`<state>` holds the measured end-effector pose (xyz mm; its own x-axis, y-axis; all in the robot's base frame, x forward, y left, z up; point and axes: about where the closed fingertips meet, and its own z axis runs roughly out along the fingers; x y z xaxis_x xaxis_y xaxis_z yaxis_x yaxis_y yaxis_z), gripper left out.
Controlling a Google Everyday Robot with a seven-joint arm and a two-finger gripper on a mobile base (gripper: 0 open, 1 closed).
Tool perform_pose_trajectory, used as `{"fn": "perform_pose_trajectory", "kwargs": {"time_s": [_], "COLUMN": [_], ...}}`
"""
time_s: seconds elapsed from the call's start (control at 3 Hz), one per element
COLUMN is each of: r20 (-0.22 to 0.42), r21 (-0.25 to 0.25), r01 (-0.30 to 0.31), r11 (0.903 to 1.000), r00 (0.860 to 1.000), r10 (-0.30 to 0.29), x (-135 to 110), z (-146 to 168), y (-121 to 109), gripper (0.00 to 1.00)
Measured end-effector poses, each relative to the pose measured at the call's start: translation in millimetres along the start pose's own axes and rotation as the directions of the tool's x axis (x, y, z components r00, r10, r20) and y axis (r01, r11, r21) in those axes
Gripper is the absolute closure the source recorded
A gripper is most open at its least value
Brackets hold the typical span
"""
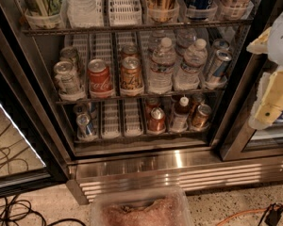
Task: Pick water bottle from top shelf of fridge
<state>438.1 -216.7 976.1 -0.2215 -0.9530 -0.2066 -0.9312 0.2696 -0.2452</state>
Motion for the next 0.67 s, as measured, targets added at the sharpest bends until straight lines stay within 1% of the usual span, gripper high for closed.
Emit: {"fn": "perform_pose_trajectory", "kwargs": {"time_s": [0.33,0.67], "r20": [0.0,0.064], "r21": [0.0,-0.01], "r01": [0.0,-0.015], "r11": [1.0,0.9998], "r00": [1.0,0.998], "r10": [0.0,0.015], "x": [0.0,-4.8], "z": [0.0,-2.8], "y": [0.0,0.6], "gripper": [0.0,0.0]}}
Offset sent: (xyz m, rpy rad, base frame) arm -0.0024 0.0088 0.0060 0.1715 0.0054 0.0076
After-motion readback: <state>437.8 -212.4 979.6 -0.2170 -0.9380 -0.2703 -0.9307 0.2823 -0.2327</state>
